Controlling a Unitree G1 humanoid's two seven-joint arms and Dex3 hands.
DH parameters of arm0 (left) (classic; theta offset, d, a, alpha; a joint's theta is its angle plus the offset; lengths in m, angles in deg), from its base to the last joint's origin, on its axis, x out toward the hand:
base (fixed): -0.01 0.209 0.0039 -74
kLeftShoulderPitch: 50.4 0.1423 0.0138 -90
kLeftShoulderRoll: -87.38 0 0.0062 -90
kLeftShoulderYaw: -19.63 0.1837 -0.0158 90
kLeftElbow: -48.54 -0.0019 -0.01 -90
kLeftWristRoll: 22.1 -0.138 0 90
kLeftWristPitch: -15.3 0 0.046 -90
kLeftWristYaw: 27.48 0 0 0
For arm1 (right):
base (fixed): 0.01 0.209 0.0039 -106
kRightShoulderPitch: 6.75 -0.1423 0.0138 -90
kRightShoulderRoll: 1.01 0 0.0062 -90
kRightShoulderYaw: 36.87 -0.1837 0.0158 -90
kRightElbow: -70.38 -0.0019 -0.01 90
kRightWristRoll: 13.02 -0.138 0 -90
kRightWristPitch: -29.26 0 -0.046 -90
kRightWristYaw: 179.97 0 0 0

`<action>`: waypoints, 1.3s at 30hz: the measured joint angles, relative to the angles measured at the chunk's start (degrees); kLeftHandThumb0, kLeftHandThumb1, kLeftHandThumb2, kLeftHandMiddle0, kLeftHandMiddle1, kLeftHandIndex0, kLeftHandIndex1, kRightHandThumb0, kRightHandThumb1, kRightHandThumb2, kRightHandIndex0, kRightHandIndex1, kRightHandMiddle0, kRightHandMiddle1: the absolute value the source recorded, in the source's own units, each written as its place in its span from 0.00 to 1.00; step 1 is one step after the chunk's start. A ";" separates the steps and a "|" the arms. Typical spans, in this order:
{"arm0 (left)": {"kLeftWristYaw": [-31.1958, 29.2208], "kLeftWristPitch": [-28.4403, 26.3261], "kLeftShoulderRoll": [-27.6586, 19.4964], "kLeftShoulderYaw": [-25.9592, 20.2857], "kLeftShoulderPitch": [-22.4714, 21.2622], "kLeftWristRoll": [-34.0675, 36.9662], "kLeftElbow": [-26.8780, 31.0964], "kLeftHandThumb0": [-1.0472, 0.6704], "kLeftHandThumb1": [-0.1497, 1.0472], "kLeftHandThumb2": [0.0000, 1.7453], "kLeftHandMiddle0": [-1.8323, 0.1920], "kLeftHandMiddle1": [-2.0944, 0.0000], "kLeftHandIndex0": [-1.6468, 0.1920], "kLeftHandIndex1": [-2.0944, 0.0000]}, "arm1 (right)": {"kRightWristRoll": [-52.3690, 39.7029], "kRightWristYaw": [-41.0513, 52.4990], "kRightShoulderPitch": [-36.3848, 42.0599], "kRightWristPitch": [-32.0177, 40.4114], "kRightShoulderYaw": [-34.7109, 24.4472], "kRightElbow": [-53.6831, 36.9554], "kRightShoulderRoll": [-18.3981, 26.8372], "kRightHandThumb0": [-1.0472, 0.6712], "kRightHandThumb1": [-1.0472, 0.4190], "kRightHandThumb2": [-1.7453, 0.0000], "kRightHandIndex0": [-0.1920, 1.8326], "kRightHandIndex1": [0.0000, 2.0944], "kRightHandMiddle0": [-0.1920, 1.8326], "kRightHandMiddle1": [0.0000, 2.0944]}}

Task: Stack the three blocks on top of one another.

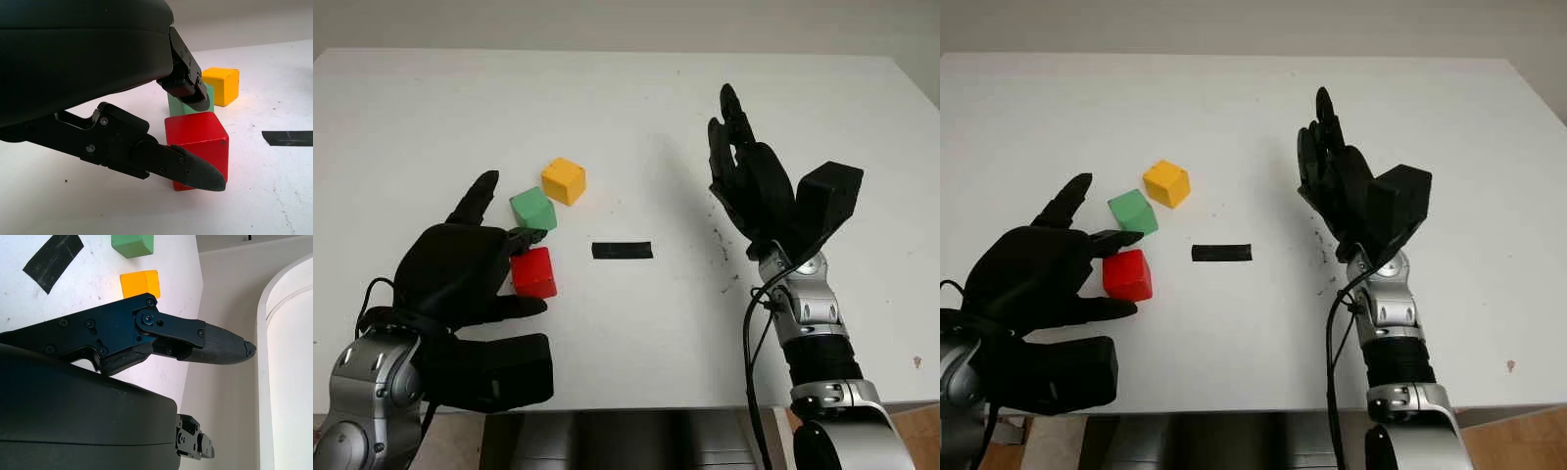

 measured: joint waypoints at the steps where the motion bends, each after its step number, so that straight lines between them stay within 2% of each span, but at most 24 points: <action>1: 0.14 0.08 0.05 -0.04 0.08 -0.01 0.00 0.22 0.96 0.03 1.00 0.99 0.63 0.92 | 0.00 0.00 0.00 -0.03 0.00 0.00 0.00 0.17 0.00 0.62 0.00 0.00 0.00 0.00; 12: -0.28 -0.09 0.05 -0.06 0.28 -4.07 -1.09 0.21 0.96 0.03 1.00 0.98 0.66 0.93 | -0.06 0.20 0.00 -0.21 -0.01 0.00 0.00 0.17 0.00 0.62 0.00 0.00 0.00 0.00; 15: -0.28 0.01 0.05 0.01 0.28 -4.65 -1.63 0.20 0.96 0.03 0.99 0.98 0.65 0.93 | -0.07 0.21 0.00 -0.20 -0.01 0.00 0.00 0.17 0.00 0.63 0.00 0.00 0.00 0.00; 21: -0.33 0.09 0.09 0.02 0.28 -4.54 -1.70 0.26 0.97 0.03 0.96 0.97 0.58 0.88 | -0.19 0.08 0.00 -0.17 -0.03 -0.55 0.00 0.17 0.00 0.63 0.00 0.00 0.00 0.00; 22: -0.33 0.10 0.14 0.02 0.28 -4.31 -1.70 0.27 0.98 0.03 0.96 0.97 0.58 0.86 | -0.23 0.04 0.00 -0.14 -0.05 -0.67 0.00 0.17 0.00 0.63 0.00 0.00 0.00 0.00; 23: -0.36 0.10 0.20 0.02 0.28 -4.11 -1.70 0.27 0.98 0.03 0.96 0.97 0.60 0.80 | -0.28 0.01 0.00 -0.01 -0.06 -0.69 0.00 0.17 0.00 0.63 0.00 0.00 0.00 0.00; 25: -0.41 0.10 0.35 0.02 0.28 -3.93 -1.70 0.27 0.98 0.03 0.95 0.97 0.71 0.61 | -0.30 0.02 0.00 0.15 -0.08 -0.69 0.01 0.17 0.00 0.63 0.00 0.00 0.00 0.00; 27: -0.46 0.10 0.67 0.02 0.28 -3.78 -1.70 0.27 0.98 0.03 0.94 0.97 0.74 0.54 | -0.30 0.10 0.00 0.15 -0.07 -0.69 0.08 0.16 0.00 0.63 0.00 0.00 0.00 0.00; 39: -0.70 0.57 1.27 0.05 0.28 -2.25 -1.71 0.21 1.00 0.04 0.93 0.97 0.77 0.48 | -0.22 -0.19 0.00 0.58 -0.02 -0.86 0.12 0.17 0.00 0.63 0.00 0.00 0.00 0.00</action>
